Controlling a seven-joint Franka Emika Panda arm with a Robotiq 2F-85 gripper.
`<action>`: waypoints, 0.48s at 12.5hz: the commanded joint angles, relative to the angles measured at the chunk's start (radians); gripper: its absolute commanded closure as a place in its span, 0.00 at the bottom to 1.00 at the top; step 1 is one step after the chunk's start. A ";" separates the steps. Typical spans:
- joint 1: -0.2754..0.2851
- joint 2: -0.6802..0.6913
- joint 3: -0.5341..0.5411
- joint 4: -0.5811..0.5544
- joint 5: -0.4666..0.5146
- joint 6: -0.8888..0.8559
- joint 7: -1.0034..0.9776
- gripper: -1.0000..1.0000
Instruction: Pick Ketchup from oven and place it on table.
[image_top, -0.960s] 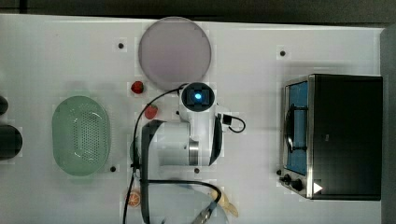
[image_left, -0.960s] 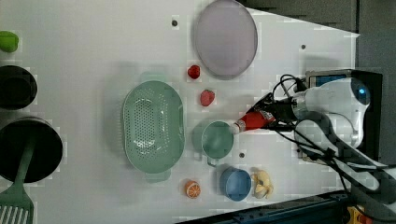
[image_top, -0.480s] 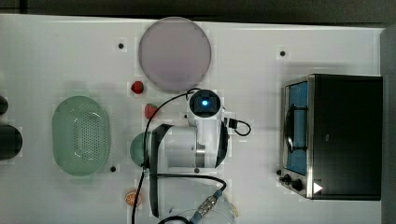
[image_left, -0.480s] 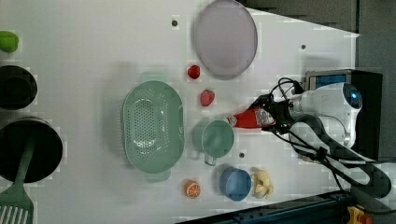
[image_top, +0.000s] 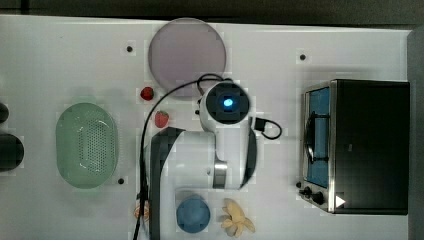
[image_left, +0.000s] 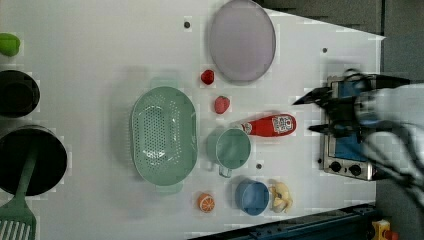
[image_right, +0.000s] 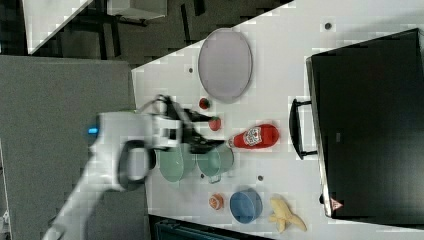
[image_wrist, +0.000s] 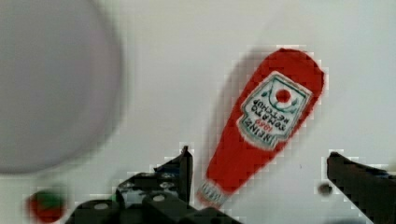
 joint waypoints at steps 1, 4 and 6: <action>-0.002 -0.166 0.009 0.209 -0.017 -0.200 0.035 0.00; -0.002 -0.226 0.007 0.370 -0.019 -0.468 0.035 0.00; -0.003 -0.232 0.005 0.454 -0.021 -0.628 0.035 0.00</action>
